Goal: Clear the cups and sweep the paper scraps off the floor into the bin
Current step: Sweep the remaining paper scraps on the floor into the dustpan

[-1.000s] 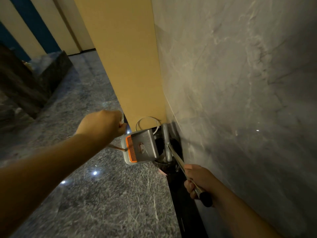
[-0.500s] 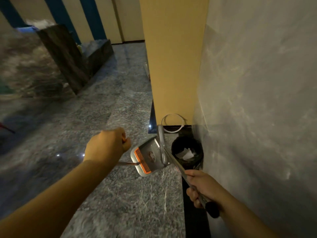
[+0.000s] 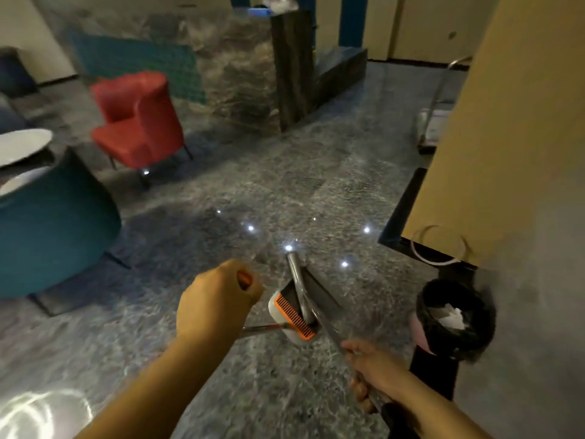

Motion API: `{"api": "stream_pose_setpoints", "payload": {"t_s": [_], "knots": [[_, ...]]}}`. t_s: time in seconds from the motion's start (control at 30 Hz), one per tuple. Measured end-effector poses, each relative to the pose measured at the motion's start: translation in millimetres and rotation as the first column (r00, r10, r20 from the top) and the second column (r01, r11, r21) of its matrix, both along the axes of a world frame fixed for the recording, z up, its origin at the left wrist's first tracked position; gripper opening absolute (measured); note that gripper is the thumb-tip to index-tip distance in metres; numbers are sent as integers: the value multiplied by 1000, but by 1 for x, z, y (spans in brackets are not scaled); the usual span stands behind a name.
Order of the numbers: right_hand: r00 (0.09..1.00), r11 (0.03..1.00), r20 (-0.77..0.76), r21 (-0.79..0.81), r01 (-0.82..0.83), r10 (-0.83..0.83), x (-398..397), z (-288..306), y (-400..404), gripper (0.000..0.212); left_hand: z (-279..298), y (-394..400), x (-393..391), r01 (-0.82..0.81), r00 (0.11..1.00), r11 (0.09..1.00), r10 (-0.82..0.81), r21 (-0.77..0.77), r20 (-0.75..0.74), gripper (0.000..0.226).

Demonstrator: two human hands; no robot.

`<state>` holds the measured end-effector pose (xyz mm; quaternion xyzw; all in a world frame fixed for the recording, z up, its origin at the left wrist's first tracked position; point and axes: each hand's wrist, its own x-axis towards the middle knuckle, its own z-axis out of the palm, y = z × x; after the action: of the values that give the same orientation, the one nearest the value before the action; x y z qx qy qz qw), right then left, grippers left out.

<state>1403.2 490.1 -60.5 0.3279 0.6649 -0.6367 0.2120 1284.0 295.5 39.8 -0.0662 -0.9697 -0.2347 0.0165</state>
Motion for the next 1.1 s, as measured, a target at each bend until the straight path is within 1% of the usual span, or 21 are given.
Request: {"api": "stream_pose_setpoints", "payload": {"t_s": [0.13,0.3,0.37,0.47,0.7,0.8,0.93,1.03,1.1], "knots": [[987,987,32,-6,-158,158,-46,-2,-56,22,-6,-68,-13,-176,984,983,174,49,42,21],[956,959,78,-55,-279,282,-105,-9,-140,22,-6,-163,-37,-343,939,938,340,53,58,15],[945,946,76,-84,-313,319,-127,-9,-172,20,-7,-199,-49,-389,921,919,386,61,54,15],[916,919,70,-48,-392,394,-167,-13,-229,20,-7,-260,-67,-468,884,880,465,78,53,14],[837,839,62,-43,-542,544,-243,-14,-348,33,-5,-378,-85,-609,789,784,615,117,-15,18],[782,785,63,-49,-618,620,-274,-15,-398,35,-6,-424,-94,-678,722,723,689,130,-62,18],[707,708,48,-60,-703,706,-310,-9,-458,32,-10,-476,-103,-749,644,646,762,143,-67,16],[643,645,43,-79,-760,764,-341,-9,-504,31,-12,-511,-112,-806,566,567,822,172,-60,15],[589,591,45,-74,-803,807,-364,-6,-535,25,-13,-534,-121,-840,506,504,861,200,-48,15]]}}
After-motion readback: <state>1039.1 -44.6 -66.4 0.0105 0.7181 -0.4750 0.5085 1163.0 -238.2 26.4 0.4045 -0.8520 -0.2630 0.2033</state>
